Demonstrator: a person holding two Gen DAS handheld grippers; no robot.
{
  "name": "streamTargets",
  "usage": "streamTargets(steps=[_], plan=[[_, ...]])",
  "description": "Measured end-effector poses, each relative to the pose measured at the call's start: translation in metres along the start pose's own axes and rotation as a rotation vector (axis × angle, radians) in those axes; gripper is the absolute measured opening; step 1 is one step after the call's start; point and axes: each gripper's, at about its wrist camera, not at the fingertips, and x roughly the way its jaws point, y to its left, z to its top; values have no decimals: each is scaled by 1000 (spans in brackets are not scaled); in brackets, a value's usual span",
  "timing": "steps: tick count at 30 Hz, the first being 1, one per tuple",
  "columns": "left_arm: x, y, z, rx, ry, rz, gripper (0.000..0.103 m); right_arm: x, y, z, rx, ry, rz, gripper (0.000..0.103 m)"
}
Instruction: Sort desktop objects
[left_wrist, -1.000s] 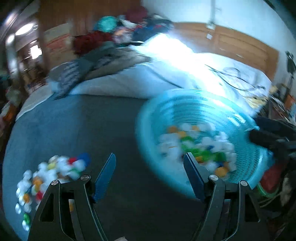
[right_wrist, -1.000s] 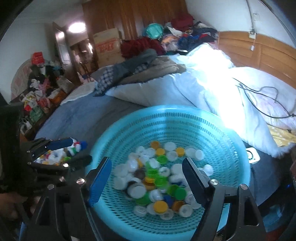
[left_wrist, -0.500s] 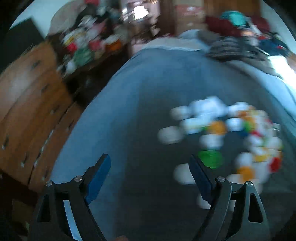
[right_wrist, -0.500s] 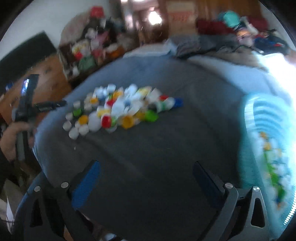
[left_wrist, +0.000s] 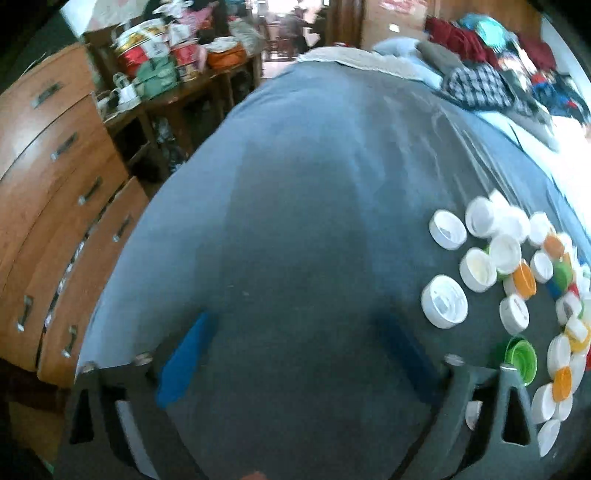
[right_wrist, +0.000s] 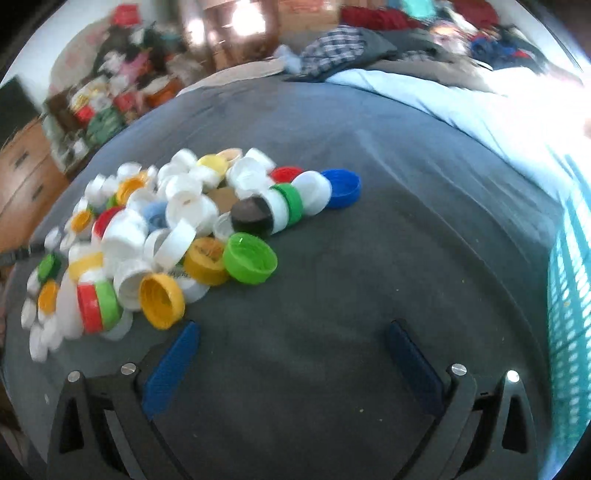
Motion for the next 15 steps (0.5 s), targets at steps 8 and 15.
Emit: streamTargets(steps=[8,15], plan=[[5,-4,2,11,24,33,101,3,11,2,-50,-8,-71,103],[8,-9,1,-19,0,69,102,2,10,1,-49,-13,-70,103]])
